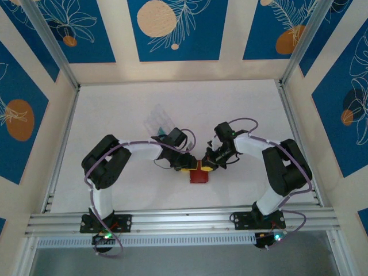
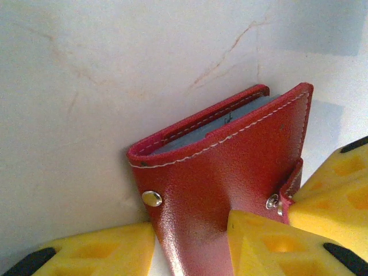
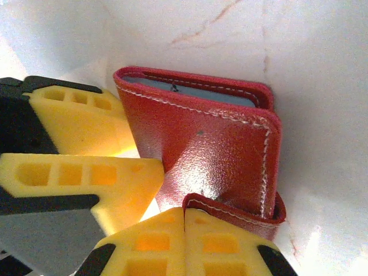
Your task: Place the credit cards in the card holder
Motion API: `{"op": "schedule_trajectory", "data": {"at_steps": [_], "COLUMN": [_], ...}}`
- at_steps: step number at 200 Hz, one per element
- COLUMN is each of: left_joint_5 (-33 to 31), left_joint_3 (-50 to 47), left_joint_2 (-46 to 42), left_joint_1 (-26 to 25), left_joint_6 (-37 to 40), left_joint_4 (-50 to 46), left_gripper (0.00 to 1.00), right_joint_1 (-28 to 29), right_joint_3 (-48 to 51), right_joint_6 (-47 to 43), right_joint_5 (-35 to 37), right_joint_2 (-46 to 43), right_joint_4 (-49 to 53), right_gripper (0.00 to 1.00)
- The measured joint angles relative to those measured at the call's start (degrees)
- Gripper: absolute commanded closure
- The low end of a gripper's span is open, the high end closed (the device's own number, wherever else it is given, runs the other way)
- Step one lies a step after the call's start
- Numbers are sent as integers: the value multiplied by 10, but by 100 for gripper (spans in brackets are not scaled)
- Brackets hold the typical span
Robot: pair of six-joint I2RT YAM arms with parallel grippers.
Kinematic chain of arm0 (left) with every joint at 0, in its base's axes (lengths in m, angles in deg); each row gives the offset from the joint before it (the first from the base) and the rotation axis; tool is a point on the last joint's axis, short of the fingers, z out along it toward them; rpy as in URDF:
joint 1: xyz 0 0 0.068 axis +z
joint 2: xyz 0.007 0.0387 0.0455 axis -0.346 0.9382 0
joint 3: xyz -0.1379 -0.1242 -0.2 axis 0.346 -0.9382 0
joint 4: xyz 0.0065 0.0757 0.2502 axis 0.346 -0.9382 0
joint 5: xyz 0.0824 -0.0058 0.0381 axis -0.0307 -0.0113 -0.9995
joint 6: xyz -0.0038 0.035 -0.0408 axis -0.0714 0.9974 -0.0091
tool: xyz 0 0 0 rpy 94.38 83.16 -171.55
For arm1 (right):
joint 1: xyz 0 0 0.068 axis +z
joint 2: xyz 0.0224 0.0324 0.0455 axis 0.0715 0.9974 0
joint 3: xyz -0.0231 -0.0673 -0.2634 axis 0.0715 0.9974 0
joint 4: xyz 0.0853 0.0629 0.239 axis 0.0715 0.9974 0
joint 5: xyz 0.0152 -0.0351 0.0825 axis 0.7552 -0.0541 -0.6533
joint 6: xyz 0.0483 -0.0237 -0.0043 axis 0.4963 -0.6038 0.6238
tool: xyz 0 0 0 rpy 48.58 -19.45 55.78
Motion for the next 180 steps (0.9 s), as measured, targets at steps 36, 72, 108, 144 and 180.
{"op": "schedule_trajectory", "data": {"at_steps": [36, 72, 108, 144, 180], "left_joint_5": [3, 5, 6, 6, 6], "left_joint_3": [-1, -2, -2, -3, -3], "left_joint_2": [0, 0, 0, 0, 0], "left_joint_1": [1, 2, 2, 2, 2], "left_joint_6": [0, 0, -2, -5, -9], "left_joint_4": [3, 4, 5, 6, 7], "left_gripper": [60, 60, 60, 60, 60], "right_joint_1": [3, 3, 3, 3, 0], "right_joint_3": [-1, -1, 2, 12, 26], "right_joint_6": [0, 0, 0, 0, 0], "right_joint_5": [0, 1, 2, -2, -12], "right_joint_2": [11, 11, 11, 10, 7], "right_joint_4": [-2, -2, -6, -22, -42], "right_gripper": [100, 100, 100, 100, 100]}}
